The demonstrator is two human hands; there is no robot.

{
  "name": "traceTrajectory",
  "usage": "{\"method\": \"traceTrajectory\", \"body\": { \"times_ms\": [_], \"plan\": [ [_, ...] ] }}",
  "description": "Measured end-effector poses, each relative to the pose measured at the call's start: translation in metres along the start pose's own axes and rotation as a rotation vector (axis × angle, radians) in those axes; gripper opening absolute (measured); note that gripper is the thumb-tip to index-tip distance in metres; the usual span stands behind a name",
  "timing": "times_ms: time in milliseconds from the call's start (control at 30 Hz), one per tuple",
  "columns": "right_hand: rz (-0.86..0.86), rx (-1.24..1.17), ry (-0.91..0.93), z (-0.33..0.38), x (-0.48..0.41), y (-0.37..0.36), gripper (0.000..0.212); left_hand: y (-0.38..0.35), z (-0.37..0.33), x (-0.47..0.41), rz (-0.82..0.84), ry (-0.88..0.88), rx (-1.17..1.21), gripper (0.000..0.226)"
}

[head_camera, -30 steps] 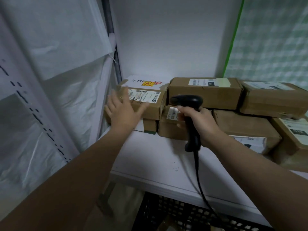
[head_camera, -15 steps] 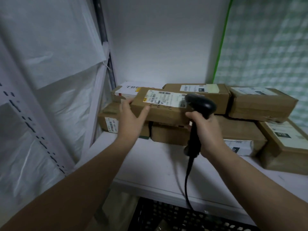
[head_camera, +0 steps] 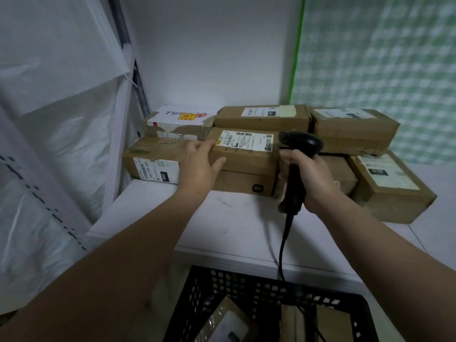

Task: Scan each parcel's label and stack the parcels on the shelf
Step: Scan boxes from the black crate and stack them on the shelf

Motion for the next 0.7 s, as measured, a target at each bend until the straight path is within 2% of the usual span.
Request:
{"method": "traceTrajectory", "body": {
  "times_ms": [133,300,367,533,700],
  "plan": [
    [0.123,0.094,-0.081,0.005,0.05,0.011,0.005,0.005,-0.009,0.054,0.005,-0.097,0.082,0.04],
    [0.295,0.377,-0.301,-0.038,0.13,0.038,0.01,-0.019,0.012,0.168,0.019,-0.3,0.074,0.033],
    [0.347,0.439,-0.375,-0.07,0.156,0.049,0.008,-0.039,0.035,0.212,0.068,-0.265,0.058,0.031],
    [0.337,0.537,-0.541,-0.164,0.193,0.078,0.01,-0.091,0.094,0.304,0.409,-0.103,-0.07,0.039],
    [0.223,0.588,-0.661,-0.238,0.194,0.101,0.013,-0.135,0.142,0.338,0.695,0.015,-0.264,0.047]
  ]
}}
Point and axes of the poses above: each hand's wrist, its own x-axis away from the middle knuckle, its own y-axis out of the back of the hand, z = x × y, the point moved 4 cm from there along -x, towards the middle knuckle, and after that the axes turned 8 degrees about -x, right-handed, at the moved point
